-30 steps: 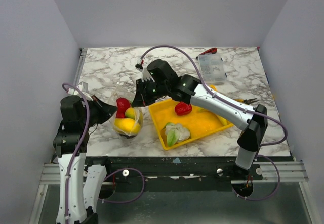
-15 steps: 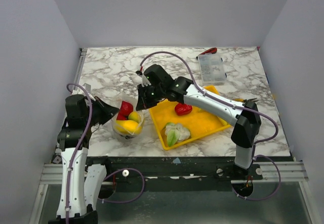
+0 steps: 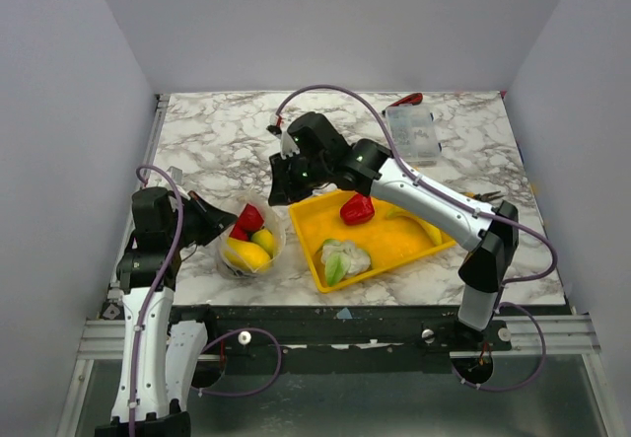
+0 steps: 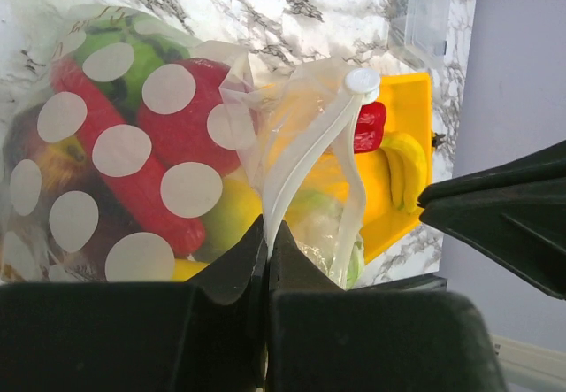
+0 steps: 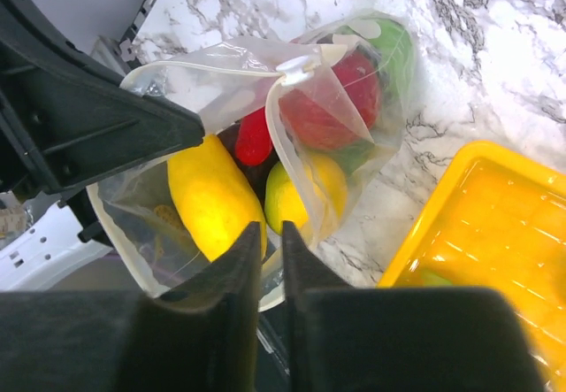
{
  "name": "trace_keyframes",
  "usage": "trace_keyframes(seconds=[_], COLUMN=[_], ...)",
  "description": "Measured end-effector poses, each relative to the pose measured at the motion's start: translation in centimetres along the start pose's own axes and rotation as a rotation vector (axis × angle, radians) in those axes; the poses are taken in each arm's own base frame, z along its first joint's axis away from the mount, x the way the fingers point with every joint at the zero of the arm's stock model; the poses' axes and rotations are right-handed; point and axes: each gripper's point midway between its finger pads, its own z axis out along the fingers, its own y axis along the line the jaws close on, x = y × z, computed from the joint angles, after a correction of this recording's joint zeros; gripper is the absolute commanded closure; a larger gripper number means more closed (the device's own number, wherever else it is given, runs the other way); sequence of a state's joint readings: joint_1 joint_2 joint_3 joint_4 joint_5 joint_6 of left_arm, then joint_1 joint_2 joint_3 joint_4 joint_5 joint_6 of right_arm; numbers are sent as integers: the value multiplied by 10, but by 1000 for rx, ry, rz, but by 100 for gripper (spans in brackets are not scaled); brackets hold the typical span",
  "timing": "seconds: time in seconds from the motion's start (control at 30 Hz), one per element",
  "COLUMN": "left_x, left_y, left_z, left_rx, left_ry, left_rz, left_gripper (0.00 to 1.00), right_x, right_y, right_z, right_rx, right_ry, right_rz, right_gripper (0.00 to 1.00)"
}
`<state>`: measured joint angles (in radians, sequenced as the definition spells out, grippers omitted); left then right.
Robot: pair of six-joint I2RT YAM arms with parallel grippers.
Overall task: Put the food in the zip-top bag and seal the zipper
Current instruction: Adjust the zipper food storage bag at the center of the board, then pick up the fake fruit from the zipper food storage bag.
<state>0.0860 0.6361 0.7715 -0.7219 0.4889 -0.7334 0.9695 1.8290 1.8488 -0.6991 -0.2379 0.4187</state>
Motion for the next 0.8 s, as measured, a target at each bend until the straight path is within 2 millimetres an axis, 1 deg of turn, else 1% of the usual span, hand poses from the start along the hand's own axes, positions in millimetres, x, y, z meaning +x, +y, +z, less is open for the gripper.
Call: trace_keyframes(seconds=[0.1, 0.17, 0.23, 0.33, 0.4, 0.47, 0.53, 0.57, 0.67, 0.8], left_x=[-2, -2, -2, -2, -3, -3, -3, -3, -3, -3], left_y=[-3, -3, -3, -3, -3, -3, -4, -4, -4, -5], left_z=[-2, -2, -2, -2, -2, -2, -2, -2, -3, -4], left_rx=[6, 7, 7, 8, 8, 9, 10, 11, 13, 15], left_ry=[-9, -10, -9, -10, -10, -11, -13, -14, -17, -19], left_rz=[9, 10, 10, 10, 10, 10, 11, 11, 10, 5], left_gripper=[100, 100, 100, 100, 100, 100, 100, 100, 100, 100], right_x=[-10, -10, -1, 21, 37, 55, 65, 69, 74, 75], right_y=[10, 21, 36, 58, 63, 63, 59, 56, 52, 54], right_z=[-6, -7, -5, 5, 15, 25, 36, 41, 53, 66], right_rx=[-15, -35, -68, -125, -151, -170, -177, -179, -180, -192], right_ry=[-29, -35, -19, 14, 39, 72, 91, 96, 100, 86], right_rz=[-51, -95, -138, -203, -237, -260, -271, -277, -290, -318], right_gripper=[69, 65, 63, 58, 53, 44, 37, 36, 33, 27])
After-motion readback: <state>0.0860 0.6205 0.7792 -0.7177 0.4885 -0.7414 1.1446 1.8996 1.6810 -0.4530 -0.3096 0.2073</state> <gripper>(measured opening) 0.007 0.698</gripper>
